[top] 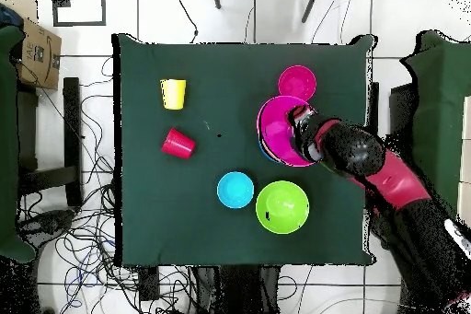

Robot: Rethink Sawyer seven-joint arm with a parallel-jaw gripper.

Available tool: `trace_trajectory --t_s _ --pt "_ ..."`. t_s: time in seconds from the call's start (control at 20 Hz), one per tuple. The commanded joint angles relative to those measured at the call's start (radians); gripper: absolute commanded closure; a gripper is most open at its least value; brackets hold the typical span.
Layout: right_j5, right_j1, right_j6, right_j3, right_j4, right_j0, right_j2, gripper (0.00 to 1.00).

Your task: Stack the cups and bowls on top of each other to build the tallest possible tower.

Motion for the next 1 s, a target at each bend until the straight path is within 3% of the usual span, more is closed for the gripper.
trace_trajectory --t_s 0.05,0.1,0.2,0.45,1.0 --pt "0.511 -0.067 0.071 0.015 0.047 0.044 -0.139 1.00" --pt "0.573 -0.081 0.084 0.011 0.050 0.048 -0.148 1.00" --pt "0.600 -0.081 0.089 0.005 0.038 0.052 -0.160 1.00" --pt "0.502 0.026 0.071 -0.054 -0.021 0.050 -0.190 1.00" --pt "0.392 0.027 0.056 -0.007 -0.011 0.053 -0.203 1.00"
